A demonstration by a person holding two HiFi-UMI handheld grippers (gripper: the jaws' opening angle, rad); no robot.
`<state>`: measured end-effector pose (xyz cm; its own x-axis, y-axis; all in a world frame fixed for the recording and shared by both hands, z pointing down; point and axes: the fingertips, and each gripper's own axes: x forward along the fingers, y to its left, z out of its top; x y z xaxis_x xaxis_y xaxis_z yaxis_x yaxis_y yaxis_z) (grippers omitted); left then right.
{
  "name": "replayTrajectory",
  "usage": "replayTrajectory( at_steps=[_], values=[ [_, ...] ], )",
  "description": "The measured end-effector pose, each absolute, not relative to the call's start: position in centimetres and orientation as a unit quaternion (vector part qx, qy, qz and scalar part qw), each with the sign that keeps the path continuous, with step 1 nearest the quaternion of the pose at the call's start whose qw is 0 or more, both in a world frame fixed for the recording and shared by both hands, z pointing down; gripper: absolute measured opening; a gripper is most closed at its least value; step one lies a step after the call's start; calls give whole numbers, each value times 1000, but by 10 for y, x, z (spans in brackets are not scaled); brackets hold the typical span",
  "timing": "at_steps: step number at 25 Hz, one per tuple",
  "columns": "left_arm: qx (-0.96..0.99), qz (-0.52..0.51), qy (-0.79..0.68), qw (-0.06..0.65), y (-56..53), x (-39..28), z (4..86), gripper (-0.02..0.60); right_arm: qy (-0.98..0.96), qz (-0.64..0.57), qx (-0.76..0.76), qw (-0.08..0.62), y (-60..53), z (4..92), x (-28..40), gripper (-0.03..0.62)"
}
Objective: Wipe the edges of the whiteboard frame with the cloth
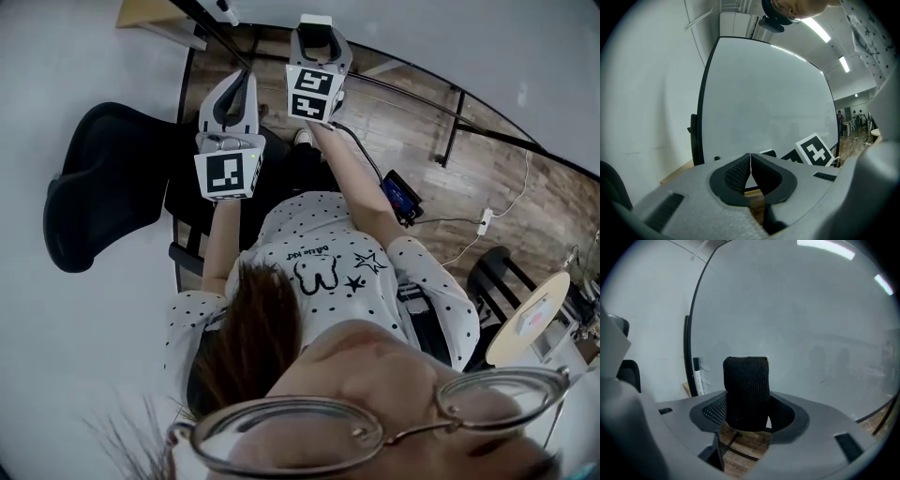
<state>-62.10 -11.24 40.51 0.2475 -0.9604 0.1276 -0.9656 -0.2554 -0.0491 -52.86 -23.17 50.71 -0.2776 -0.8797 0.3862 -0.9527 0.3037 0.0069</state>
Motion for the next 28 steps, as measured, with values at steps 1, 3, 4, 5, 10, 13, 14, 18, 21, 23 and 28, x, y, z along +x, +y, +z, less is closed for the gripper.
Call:
replayTrajectory(
  at_steps=[1,3,4,5,10,13,14,18,21,23,28],
  values=[
    [790,67,-610,22,-116,-624,409,20,-788,114,584,158,-236,508,-532,238],
    [789,68,-610,27,-123,-632,415,20,-780,109,595,157,-242,511,-535,238],
    [789,68,-611,28,-126,-634,418,20,-775,107,603,158,-244,512,-536,238],
    [789,67,-611,30,-130,-636,421,20,-769,105,610,159,-246,513,-536,238],
    [791,62,-608,38,-138,-639,426,20,-766,124,611,158,-247,527,-541,238],
    [793,61,-604,42,-142,-640,432,20,-762,118,615,164,-253,535,-540,238],
    [794,60,-603,42,-144,-640,434,20,-759,116,619,165,-254,537,-540,238],
    [798,59,-598,46,-146,-640,440,20,-758,108,623,164,-255,541,-539,238],
    [797,56,-599,49,-147,-640,440,20,-758,111,620,170,-255,542,-539,238],
    [796,53,-601,51,-148,-640,440,20,-759,111,618,169,-255,541,-540,238],
    [799,49,-597,48,-151,-631,440,20,-764,109,611,177,-253,538,-537,241]
  ],
)
